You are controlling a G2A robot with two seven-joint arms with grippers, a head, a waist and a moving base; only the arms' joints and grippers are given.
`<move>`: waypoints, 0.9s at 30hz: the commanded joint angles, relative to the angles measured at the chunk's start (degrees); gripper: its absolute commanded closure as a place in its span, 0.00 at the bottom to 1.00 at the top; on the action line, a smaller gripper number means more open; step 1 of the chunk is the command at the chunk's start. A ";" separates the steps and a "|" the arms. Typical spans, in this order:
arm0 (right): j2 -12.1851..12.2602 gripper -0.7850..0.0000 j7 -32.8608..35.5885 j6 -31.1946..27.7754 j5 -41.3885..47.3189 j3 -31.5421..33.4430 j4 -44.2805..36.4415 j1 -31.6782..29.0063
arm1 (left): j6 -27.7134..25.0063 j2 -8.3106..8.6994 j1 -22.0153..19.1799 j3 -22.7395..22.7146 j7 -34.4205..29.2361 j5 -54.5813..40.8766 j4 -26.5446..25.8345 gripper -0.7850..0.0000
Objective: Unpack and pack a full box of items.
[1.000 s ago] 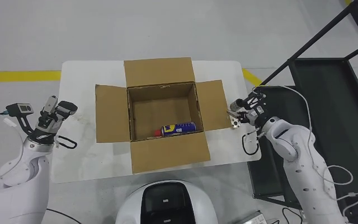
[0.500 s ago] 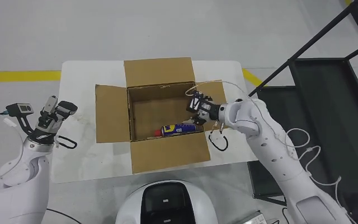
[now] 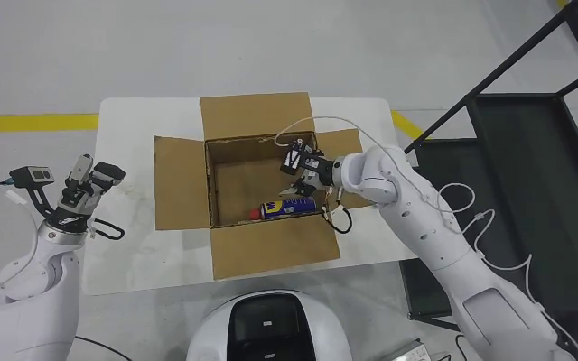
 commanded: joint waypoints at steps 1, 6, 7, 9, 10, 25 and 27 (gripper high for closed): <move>0.00 0.00 0.00 0.00 0.00 0.00 0.00 0.00 | 0.00 0.00 0.00 0.00 0.00 0.00 0.00 0.00; 0.00 0.00 0.00 0.00 0.00 0.00 0.00 0.00 | 0.00 0.00 0.00 0.00 0.00 0.00 0.00 0.00; 0.00 0.00 0.00 0.00 0.00 0.00 0.00 0.00 | 0.00 0.00 0.00 0.00 0.00 0.00 0.00 0.00; 0.00 0.00 0.00 0.00 0.00 0.00 0.00 0.00 | 0.00 0.00 0.00 0.00 0.00 0.00 0.00 0.00; 0.00 0.00 0.00 0.00 0.00 0.00 0.00 0.00 | 0.00 0.00 0.00 0.00 0.00 0.00 0.00 0.00; -4.12 0.00 9.77 -7.80 8.04 -14.05 11.57 13.60 | 0.00 0.00 0.00 0.00 0.00 0.00 0.00 0.00; -4.97 0.00 10.02 -7.73 8.80 -15.94 14.55 15.36 | 0.00 0.00 0.00 0.00 0.00 0.00 0.00 0.00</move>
